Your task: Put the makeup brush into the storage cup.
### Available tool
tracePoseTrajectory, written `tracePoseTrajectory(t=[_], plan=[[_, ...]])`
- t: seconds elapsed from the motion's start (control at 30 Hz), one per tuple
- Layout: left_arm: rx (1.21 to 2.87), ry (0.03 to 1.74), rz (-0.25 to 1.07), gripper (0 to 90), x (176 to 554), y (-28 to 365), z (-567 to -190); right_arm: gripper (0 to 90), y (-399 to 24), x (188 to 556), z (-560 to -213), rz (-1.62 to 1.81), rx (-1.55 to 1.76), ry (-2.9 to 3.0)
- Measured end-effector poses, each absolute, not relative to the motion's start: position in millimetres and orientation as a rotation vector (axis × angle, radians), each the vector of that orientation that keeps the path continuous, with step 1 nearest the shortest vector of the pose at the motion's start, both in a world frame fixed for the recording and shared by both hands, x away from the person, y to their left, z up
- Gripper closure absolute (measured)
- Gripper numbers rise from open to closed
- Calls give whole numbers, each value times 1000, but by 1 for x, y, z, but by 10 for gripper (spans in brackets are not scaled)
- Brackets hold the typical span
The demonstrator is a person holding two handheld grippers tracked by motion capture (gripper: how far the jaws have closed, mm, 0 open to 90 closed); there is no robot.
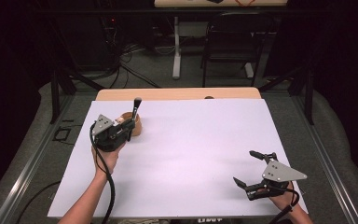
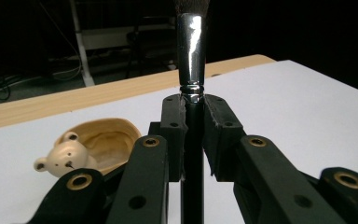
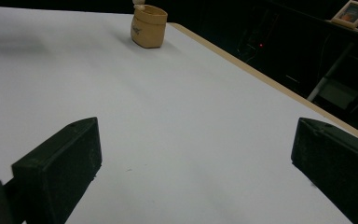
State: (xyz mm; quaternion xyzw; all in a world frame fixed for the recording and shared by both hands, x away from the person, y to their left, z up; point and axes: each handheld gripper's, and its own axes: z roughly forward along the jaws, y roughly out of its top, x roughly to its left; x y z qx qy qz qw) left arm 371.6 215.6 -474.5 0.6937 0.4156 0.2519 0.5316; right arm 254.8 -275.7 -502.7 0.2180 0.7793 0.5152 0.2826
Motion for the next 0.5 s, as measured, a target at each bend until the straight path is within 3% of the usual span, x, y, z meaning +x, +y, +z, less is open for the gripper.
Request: tracePoseTrajectory(t=[0.5], plan=[[1597, 1006, 648, 788, 378, 228, -465, 8, -276, 255, -503, 1377, 586, 2087]])
